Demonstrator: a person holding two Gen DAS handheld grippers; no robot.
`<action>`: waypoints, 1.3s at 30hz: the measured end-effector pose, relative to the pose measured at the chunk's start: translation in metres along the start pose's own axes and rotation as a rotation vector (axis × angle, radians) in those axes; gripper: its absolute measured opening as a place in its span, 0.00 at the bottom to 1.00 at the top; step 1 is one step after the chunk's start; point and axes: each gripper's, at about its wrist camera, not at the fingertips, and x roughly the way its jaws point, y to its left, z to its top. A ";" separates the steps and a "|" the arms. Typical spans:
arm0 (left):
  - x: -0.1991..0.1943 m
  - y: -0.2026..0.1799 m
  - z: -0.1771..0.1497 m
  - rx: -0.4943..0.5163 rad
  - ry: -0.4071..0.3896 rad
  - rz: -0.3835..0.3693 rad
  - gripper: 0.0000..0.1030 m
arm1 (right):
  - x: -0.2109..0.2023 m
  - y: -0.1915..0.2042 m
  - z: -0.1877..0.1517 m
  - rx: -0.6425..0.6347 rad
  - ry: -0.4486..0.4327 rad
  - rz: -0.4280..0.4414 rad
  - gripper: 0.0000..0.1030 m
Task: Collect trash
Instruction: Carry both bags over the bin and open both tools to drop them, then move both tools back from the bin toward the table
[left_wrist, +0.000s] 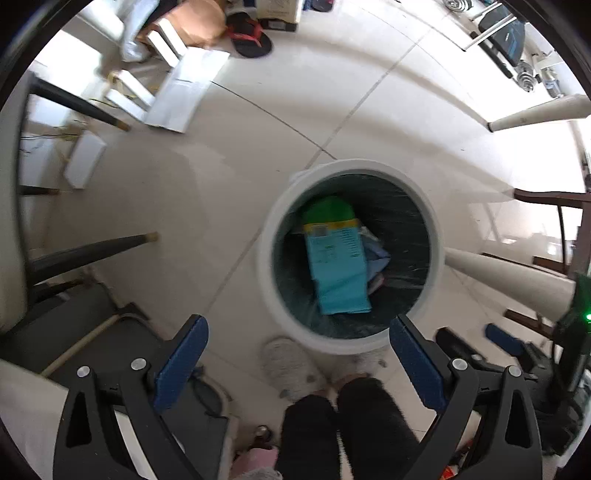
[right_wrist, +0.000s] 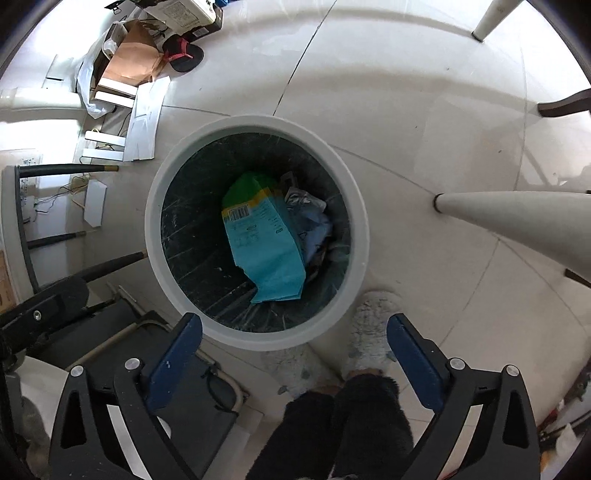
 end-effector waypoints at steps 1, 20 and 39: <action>-0.006 0.000 -0.005 0.001 -0.006 0.018 0.97 | -0.005 0.002 -0.003 -0.004 -0.009 -0.015 0.98; -0.164 0.009 -0.105 0.015 -0.083 0.129 0.97 | -0.188 0.041 -0.095 -0.060 -0.123 -0.047 0.98; -0.357 -0.022 -0.141 0.045 -0.294 0.144 0.97 | -0.434 0.052 -0.161 -0.085 -0.261 0.052 0.98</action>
